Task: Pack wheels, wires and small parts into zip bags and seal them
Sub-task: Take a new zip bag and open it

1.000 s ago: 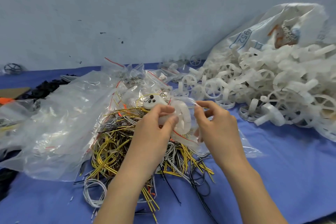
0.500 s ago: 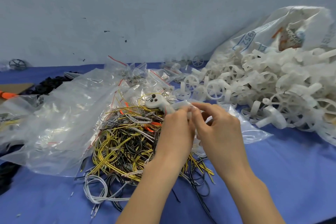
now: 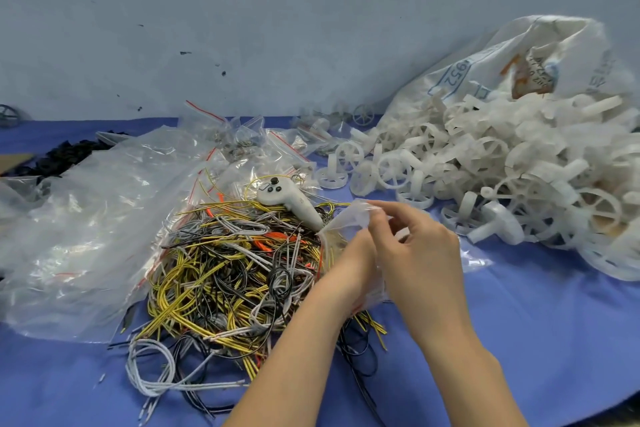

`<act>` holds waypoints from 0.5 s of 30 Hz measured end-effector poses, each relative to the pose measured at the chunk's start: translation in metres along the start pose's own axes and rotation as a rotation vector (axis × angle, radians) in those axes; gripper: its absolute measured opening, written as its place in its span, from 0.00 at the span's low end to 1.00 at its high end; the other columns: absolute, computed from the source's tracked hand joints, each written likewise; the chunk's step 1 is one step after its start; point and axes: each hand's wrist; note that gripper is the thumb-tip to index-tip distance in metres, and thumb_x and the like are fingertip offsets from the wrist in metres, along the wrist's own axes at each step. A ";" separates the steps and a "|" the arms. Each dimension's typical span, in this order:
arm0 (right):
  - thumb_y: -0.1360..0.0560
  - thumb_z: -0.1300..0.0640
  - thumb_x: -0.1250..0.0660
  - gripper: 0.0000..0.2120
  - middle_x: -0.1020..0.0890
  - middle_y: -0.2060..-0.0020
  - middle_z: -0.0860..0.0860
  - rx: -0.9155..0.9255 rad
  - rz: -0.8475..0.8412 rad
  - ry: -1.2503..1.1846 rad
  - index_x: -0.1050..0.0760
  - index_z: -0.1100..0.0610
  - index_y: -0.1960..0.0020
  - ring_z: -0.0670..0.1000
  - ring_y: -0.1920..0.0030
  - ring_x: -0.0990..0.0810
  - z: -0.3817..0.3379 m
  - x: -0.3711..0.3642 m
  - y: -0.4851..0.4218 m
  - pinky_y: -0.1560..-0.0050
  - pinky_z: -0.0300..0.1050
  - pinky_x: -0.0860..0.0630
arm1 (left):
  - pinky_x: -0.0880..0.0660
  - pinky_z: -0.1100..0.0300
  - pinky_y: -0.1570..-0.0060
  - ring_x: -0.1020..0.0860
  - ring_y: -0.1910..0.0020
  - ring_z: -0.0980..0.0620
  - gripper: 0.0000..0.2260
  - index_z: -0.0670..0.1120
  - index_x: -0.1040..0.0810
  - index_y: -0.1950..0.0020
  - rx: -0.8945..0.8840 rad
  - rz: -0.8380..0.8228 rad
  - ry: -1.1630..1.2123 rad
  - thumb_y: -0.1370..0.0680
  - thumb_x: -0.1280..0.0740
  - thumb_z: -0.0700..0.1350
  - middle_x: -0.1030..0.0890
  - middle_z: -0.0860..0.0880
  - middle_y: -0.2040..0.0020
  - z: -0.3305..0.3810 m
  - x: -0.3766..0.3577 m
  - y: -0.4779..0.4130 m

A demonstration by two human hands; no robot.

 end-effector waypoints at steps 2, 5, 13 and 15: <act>0.22 0.51 0.34 0.08 0.17 0.59 0.43 -0.052 0.013 0.006 0.16 0.47 0.49 0.48 0.56 0.21 0.007 0.003 -0.007 0.53 0.46 0.26 | 0.24 0.60 0.58 0.22 0.63 0.55 0.18 0.42 0.18 0.55 0.060 -0.030 0.034 0.15 0.46 0.39 0.17 0.43 0.59 0.007 0.005 -0.001; 0.21 0.49 0.35 0.09 0.18 0.62 0.43 -0.095 0.017 0.034 0.16 0.48 0.49 0.47 0.62 0.22 0.015 0.007 -0.016 0.61 0.44 0.29 | 0.22 0.57 0.64 0.18 0.66 0.51 0.12 0.43 0.19 0.50 0.038 0.043 -0.037 0.17 0.42 0.43 0.16 0.43 0.54 0.011 0.035 0.005; 0.21 0.48 0.37 0.10 0.19 0.68 0.45 -0.210 -0.041 0.015 0.17 0.47 0.50 0.51 0.64 0.20 0.030 0.018 -0.038 0.64 0.46 0.27 | 0.24 0.66 0.68 0.23 0.65 0.57 0.11 0.50 0.20 0.48 -0.053 0.347 -0.022 0.19 0.42 0.41 0.19 0.53 0.57 0.038 0.072 -0.056; 0.22 0.49 0.37 0.10 0.20 0.70 0.48 -0.243 -0.066 0.026 0.17 0.49 0.52 0.53 0.65 0.20 0.036 0.020 -0.041 0.63 0.48 0.23 | 0.28 0.68 0.73 0.24 0.62 0.55 0.13 0.50 0.21 0.46 0.071 0.247 -0.094 0.20 0.44 0.41 0.21 0.51 0.56 0.033 0.064 -0.095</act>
Point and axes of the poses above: each hand's wrist, its own y-axis away from the middle knuckle, its own x-axis out of the back of the hand, z = x × y
